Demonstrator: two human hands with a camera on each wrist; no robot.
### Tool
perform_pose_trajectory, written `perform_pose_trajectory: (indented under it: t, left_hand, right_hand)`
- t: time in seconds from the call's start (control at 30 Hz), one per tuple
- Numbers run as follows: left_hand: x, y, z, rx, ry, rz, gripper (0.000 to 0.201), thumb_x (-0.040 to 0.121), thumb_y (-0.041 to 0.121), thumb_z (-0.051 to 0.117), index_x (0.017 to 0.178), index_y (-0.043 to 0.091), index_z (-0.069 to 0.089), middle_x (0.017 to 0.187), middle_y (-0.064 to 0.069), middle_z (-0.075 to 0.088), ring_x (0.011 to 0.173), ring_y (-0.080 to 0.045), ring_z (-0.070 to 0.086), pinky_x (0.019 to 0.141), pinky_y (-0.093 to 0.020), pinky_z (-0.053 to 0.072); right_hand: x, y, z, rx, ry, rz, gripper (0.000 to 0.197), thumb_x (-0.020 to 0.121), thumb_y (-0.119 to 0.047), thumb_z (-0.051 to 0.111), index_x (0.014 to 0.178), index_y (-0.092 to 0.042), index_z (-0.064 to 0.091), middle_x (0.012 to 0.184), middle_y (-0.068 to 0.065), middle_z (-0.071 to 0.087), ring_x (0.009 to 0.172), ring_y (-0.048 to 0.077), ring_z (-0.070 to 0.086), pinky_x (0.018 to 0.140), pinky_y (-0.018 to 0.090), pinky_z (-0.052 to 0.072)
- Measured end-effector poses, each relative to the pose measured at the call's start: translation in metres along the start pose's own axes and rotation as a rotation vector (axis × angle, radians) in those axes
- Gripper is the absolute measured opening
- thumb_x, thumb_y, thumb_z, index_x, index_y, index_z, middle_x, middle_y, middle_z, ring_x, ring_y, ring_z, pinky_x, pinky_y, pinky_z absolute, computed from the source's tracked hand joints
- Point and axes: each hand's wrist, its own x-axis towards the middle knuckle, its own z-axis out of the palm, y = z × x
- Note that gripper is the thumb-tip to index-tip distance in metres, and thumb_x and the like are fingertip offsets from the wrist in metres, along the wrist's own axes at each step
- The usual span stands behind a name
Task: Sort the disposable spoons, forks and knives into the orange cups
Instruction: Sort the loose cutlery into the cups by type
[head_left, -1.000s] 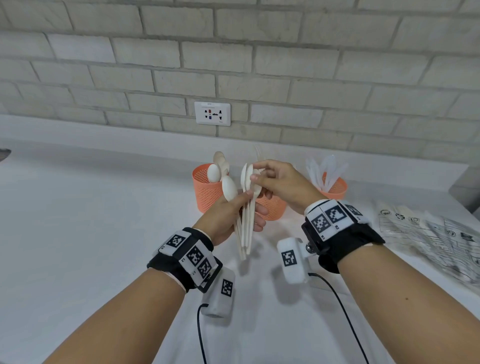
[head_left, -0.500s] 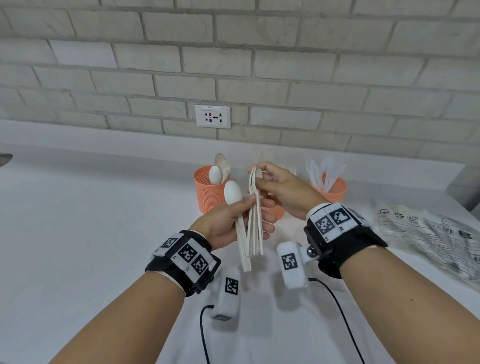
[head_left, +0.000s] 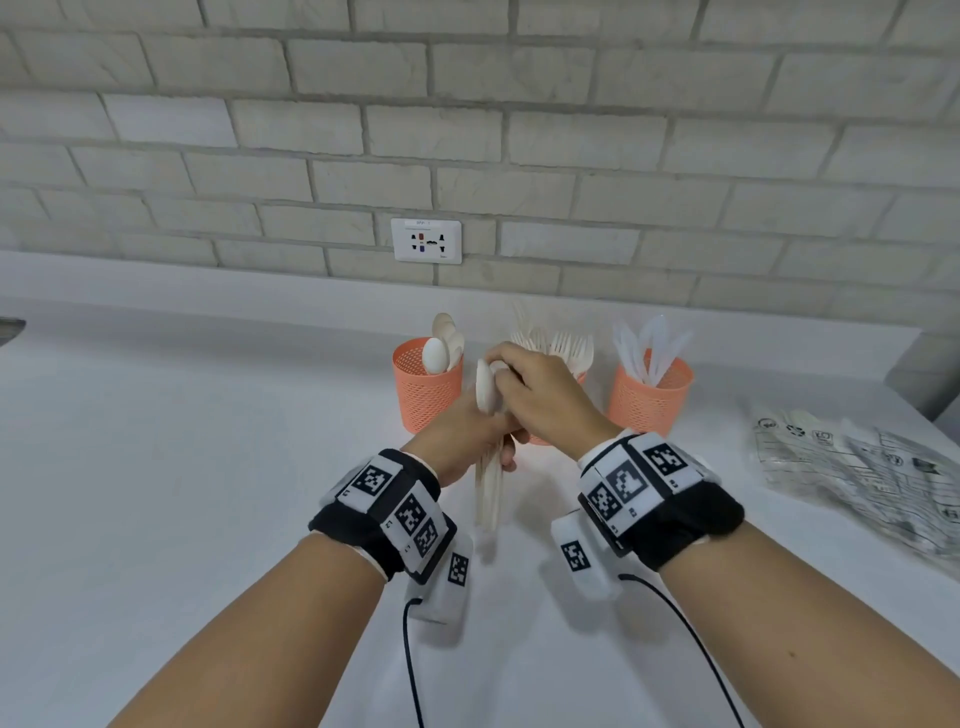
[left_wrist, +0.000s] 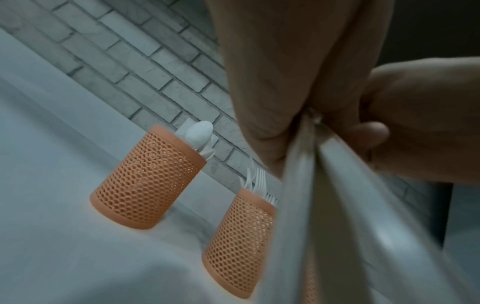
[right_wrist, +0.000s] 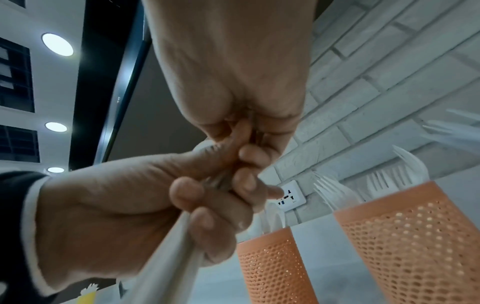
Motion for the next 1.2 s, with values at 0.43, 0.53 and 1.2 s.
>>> perform_pose_trajectory:
  t: [0.43, 0.53, 1.2]
  left_hand:
    - [0.012, -0.002, -0.043, 0.353, 0.145, -0.018, 0.105, 0.071, 0.031, 0.079, 0.15, 0.017, 0.012, 0.109, 0.004, 0.053, 0.1, -0.013, 0.055, 0.081, -0.023, 0.044]
    - [0.023, -0.009, -0.081, 0.333, 0.415, 0.038, 0.105, 0.065, 0.033, 0.083, 0.148, 0.017, 0.02, 0.127, -0.003, 0.045, 0.11, -0.02, 0.051, 0.088, -0.028, 0.043]
    - [0.086, -0.064, -0.105, 0.377, 0.483, -0.061, 0.122, 0.062, 0.031, 0.085, 0.15, 0.01, 0.003, 0.153, -0.007, 0.023, 0.14, -0.019, 0.027, 0.104, -0.024, 0.029]
  right_hand:
    - [0.03, 0.015, -0.008, 0.12, 0.115, 0.171, 0.021, 0.096, -0.009, 0.041, 0.115, -0.006, 0.049, 0.083, 0.011, 0.06, 0.055, 0.012, 0.06, 0.049, 0.022, 0.048]
    - [0.053, 0.006, -0.019, 0.141, 0.471, -0.013, 0.019, 0.097, -0.009, 0.038, 0.113, -0.004, 0.047, 0.093, 0.013, 0.061, 0.077, 0.029, 0.064, 0.065, 0.037, 0.054]
    - [0.126, 0.019, 0.079, -0.464, 0.021, -0.123, 0.032, 0.097, -0.008, 0.036, 0.121, -0.015, 0.056, 0.124, 0.0, 0.059, 0.12, 0.022, 0.039, 0.095, 0.036, 0.027]
